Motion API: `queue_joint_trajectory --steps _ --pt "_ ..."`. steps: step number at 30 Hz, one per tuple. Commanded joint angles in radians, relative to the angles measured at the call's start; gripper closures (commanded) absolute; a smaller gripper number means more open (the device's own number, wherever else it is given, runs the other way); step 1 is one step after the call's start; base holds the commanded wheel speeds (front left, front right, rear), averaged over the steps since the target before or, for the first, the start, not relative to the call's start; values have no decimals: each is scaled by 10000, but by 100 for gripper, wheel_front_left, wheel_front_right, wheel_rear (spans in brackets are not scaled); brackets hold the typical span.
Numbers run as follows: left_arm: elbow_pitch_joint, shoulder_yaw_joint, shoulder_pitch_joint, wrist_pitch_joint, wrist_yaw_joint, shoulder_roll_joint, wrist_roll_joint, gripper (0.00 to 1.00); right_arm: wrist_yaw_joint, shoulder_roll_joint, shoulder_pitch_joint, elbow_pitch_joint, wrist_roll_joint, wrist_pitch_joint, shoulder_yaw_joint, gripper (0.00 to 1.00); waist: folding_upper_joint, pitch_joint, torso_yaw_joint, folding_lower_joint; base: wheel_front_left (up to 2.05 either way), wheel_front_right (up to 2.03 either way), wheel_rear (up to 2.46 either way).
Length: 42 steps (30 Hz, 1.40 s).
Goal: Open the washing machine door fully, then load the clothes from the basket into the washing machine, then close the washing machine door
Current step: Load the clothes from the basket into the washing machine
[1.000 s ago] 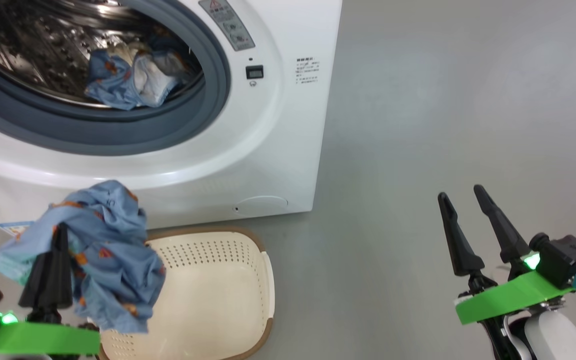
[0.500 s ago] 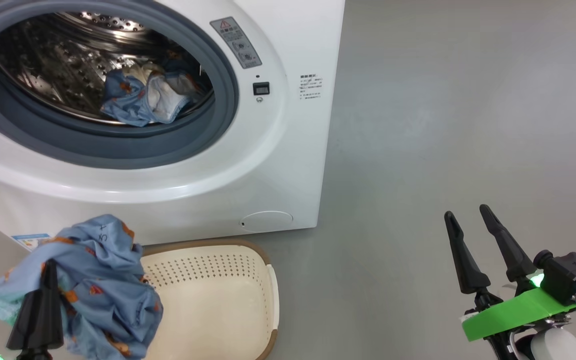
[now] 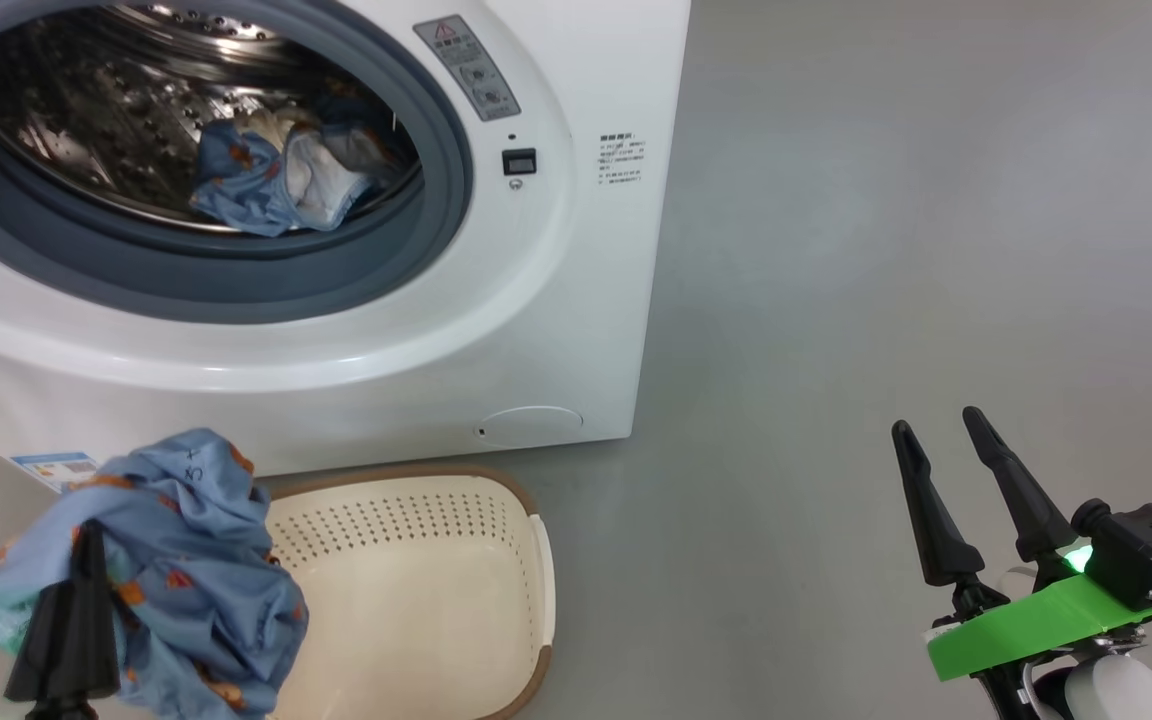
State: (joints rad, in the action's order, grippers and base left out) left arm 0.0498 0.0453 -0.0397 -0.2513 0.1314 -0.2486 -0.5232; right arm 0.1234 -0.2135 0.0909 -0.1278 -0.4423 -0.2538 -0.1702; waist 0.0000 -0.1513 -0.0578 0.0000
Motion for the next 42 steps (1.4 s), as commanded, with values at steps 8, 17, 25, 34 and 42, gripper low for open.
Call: queue_joint_trajectory --steps 8,17,25,34,42 --pt "-98 432 1279 -105 -8 -338 17 100 73 76 383 361 9 -80 -188 0 0 -747 -148 0 0 0 0" --pt "418 600 3167 -105 -8 -886 -115 100 73 371 998 399 159 -80 -291 0 0 -1790 -352 0 0 0 0" --pt "1157 389 4819 -105 -8 -1411 -307 100 73 563 1375 399 242 -80 -326 0 0 -2390 -485 0 0 0 0" --pt "2851 -193 7354 -105 -8 -2166 -436 100 73 795 1893 400 310 -80 -500 0 0 -3224 -795 0 0 0 0" --pt "4720 -851 9122 -105 -8 -2565 -418 100 73 984 2198 421 352 -80 -604 0 0 -3864 -1173 0 0 0 0"
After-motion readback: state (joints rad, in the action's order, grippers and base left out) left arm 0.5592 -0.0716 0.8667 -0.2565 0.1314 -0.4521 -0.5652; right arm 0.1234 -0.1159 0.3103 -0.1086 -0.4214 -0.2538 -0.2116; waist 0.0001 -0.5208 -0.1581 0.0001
